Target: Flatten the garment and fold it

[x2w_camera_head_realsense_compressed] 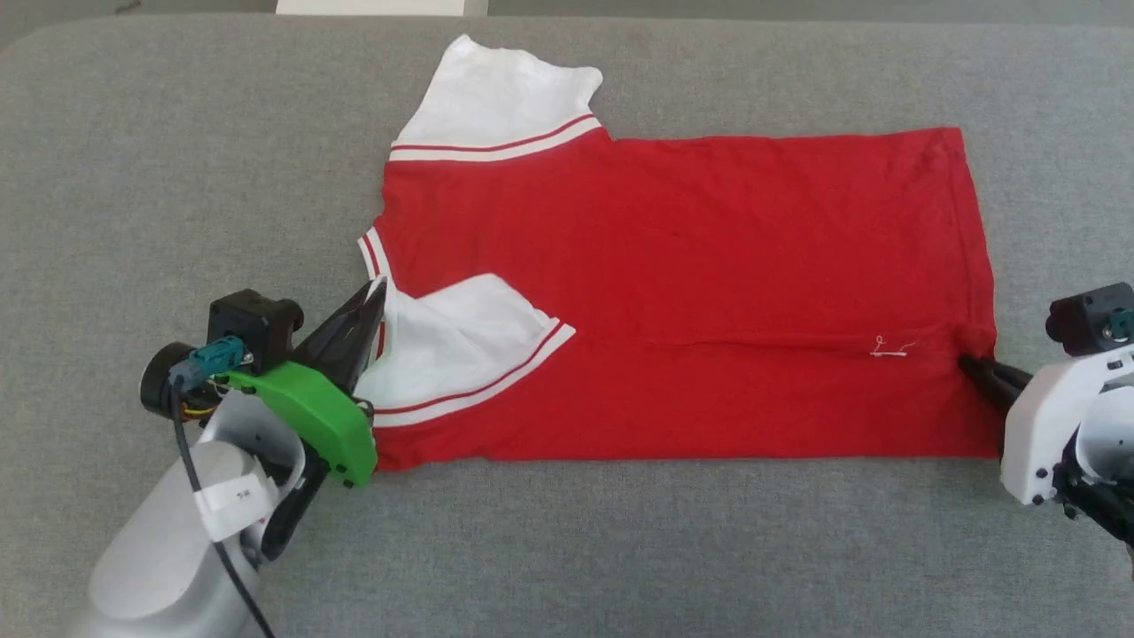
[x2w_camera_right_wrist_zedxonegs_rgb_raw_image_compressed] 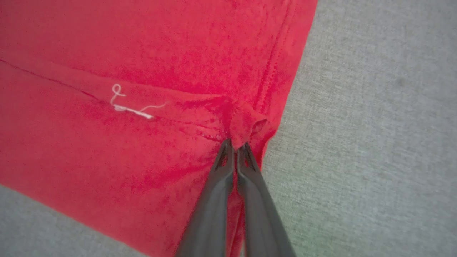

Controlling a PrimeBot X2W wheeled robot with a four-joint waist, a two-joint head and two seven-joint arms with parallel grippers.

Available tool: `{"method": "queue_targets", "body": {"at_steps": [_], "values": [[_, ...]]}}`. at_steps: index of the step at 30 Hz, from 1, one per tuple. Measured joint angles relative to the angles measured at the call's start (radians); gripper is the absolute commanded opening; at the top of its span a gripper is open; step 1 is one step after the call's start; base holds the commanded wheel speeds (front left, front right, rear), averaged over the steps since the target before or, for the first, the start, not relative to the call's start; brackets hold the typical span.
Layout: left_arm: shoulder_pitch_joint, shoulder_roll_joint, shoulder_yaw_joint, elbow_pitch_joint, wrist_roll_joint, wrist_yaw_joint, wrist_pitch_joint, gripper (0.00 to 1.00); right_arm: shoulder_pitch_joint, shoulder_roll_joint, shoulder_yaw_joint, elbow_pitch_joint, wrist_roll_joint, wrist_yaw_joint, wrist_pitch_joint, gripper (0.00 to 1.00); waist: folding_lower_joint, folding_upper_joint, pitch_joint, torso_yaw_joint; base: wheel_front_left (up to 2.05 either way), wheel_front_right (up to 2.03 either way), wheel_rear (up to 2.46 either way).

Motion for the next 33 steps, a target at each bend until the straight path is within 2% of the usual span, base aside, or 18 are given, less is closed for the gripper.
{"method": "queue_targets", "body": {"at_steps": [2,3,4,5,6,10,15,16,21,25,29,33], "values": [[-0.017,-0.027,-0.002,0.062,-0.002,-0.001,-0.029,0.00,-0.016,0.009,0.001,0.020,0.001,0.000,-0.001,0.00,0.0000,0.0000,0.011,0.002,0.00,0.00,0.00],[-0.025,-0.038,-0.005,0.095,-0.002,-0.003,-0.043,0.40,-0.022,0.012,0.002,0.028,0.001,0.000,-0.002,0.00,0.0000,0.0000,0.013,0.004,0.00,0.00,0.00],[-0.030,-0.047,-0.007,0.129,-0.001,-0.005,-0.055,1.00,-0.028,0.014,0.002,0.038,0.000,0.000,-0.002,0.00,0.0000,0.0000,0.013,0.006,0.00,0.00,0.00],[-0.031,-0.053,-0.008,0.154,-0.001,-0.006,-0.067,1.00,-0.032,0.017,0.002,0.047,-0.003,0.000,-0.008,0.00,0.0000,0.0000,0.011,0.007,0.00,0.00,0.00],[-0.031,-0.062,-0.009,0.184,-0.001,-0.008,-0.080,1.00,-0.035,0.024,0.000,0.058,-0.006,0.000,-0.013,1.00,0.0000,0.0000,0.007,0.007,0.00,0.00,0.00],[-0.030,-0.087,-0.017,0.258,-0.001,-0.009,-0.129,1.00,-0.034,0.045,0.008,0.069,-0.023,0.000,-0.017,1.00,0.0000,0.0000,-0.018,0.006,0.00,0.00,0.00],[-0.017,-0.120,0.037,0.276,-0.047,0.001,-0.178,1.00,-0.001,0.058,-0.021,0.068,-0.108,0.000,-0.023,1.00,0.0000,0.0000,-0.061,0.009,0.00,0.00,0.00],[0.021,-0.127,0.070,0.253,-0.074,0.019,-0.192,1.00,0.040,0.117,-0.113,0.057,-0.160,0.000,-0.007,1.00,0.0000,0.0000,-0.096,0.011,0.00,0.00,0.00],[0.126,-0.131,0.094,0.185,-0.109,0.064,-0.172,1.00,0.131,0.225,-0.262,-0.014,-0.325,0.000,0.079,1.00,0.0000,0.0000,-0.149,0.011,0.00,0.00,0.00],[0.225,-0.140,0.125,0.111,-0.172,0.130,-0.121,1.00,0.207,0.341,-0.386,-0.123,-0.447,0.000,0.154,1.00,0.0000,0.0000,-0.183,0.008,0.00,0.00,0.00],[0.299,-0.139,0.113,0.024,-0.194,0.172,-0.049,1.00,0.269,0.452,-0.447,-0.247,-0.518,0.000,0.213,1.00,0.0000,0.0000,-0.190,0.002,0.00,0.00,0.00],[0.335,-0.132,0.089,-0.044,-0.195,0.217,0.021,1.00,0.311,0.506,-0.461,-0.337,-0.532,0.000,0.244,1.00,0.0000,0.0000,-0.175,-0.001,0.00,0.00,0.00]]}}
